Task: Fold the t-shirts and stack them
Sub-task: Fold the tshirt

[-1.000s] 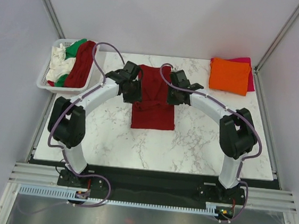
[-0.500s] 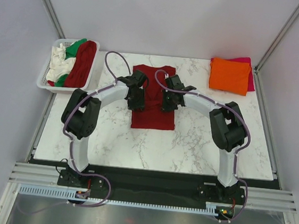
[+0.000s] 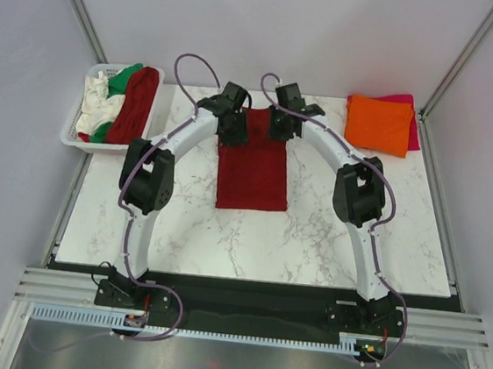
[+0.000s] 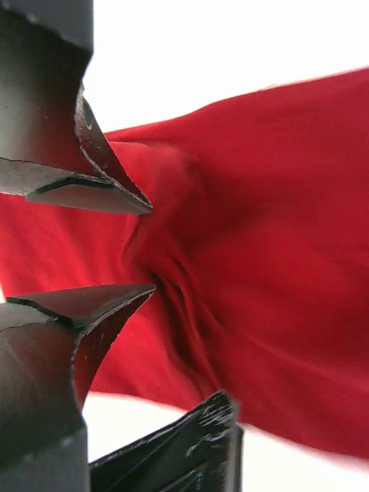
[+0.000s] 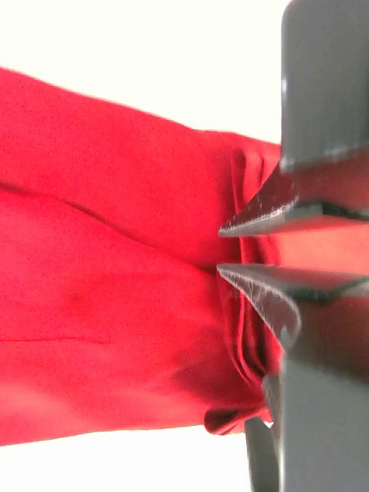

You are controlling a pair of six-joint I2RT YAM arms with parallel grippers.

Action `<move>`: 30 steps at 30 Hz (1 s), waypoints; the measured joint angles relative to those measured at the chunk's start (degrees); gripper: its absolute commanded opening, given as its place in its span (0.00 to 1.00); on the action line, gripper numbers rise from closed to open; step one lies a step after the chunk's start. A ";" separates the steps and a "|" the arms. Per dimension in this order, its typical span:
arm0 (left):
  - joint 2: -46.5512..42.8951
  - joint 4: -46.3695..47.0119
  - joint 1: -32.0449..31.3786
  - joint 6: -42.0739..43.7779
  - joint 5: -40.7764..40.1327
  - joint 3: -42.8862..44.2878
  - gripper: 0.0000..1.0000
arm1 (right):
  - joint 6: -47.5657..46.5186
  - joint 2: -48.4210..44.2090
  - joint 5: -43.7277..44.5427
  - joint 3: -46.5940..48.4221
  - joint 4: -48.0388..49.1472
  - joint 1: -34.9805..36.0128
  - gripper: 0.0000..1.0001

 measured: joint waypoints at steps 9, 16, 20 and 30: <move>-4.09 -4.09 3.93 0.92 -4.61 11.19 0.67 | -1.36 -8.81 3.37 -4.04 -0.52 -6.60 0.90; -19.82 0.24 2.69 0.81 -0.72 -18.82 0.69 | -1.22 -27.28 -3.02 -35.60 4.31 -4.94 0.90; -26.21 4.39 2.38 0.22 5.88 -35.78 0.73 | -0.09 -32.06 -10.38 -49.11 9.03 -4.79 0.90; -31.32 17.18 2.12 -2.56 13.68 -50.03 0.76 | 2.12 -32.89 -18.01 -59.82 18.43 -4.87 0.77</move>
